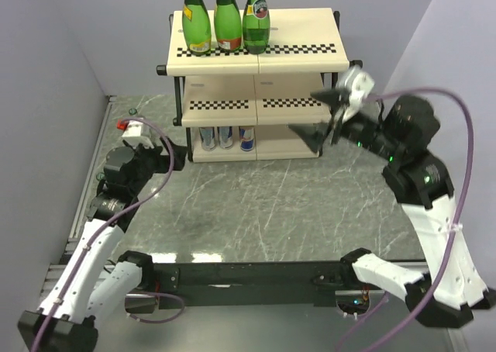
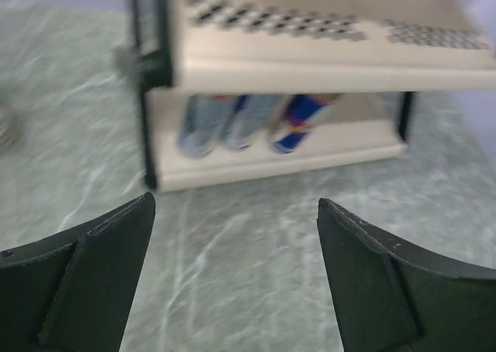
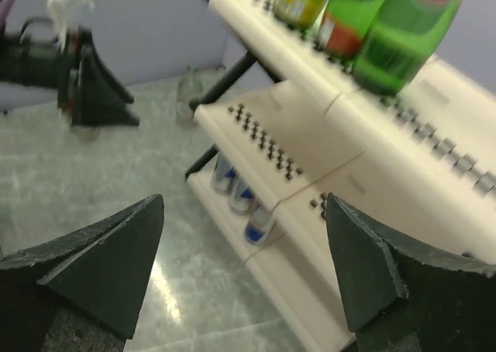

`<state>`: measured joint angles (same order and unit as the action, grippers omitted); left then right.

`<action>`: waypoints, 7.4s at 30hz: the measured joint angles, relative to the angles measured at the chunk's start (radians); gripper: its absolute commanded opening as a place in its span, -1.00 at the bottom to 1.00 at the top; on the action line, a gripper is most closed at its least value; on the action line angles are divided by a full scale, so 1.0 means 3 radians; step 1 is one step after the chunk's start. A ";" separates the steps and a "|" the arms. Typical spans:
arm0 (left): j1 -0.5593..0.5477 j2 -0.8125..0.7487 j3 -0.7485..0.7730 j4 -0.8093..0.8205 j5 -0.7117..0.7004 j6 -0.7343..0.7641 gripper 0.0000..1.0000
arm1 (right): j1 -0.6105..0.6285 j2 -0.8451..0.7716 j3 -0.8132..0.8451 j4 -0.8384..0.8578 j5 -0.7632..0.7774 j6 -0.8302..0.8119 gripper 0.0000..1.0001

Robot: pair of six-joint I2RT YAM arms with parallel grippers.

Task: Place and organize the beverage onto the shelf
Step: Move the drink to the center of the board, then pick up the drink from the center of the board.

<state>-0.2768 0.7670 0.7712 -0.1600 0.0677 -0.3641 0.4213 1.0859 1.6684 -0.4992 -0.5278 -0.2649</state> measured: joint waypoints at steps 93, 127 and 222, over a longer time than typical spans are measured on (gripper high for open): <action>0.0814 0.0469 -0.0266 0.0359 0.0178 0.0722 -0.99 | 0.0072 -0.0497 -0.2538 0.0207 -0.0632 -0.0594 0.67; -0.2246 0.2155 0.0506 0.0858 -0.0787 0.0234 -0.99 | -0.0206 -0.0459 -0.2538 0.0210 -0.0515 -0.0671 0.67; -0.2705 0.3644 -0.1297 0.4794 -0.1087 0.1139 0.95 | -0.0392 -0.0202 -0.2538 0.0189 -0.0549 -0.0759 0.67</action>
<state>-1.0882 1.8603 0.3820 1.2781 -0.2584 -0.0223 0.3038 1.0252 0.9070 -0.4423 -0.6926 -0.4927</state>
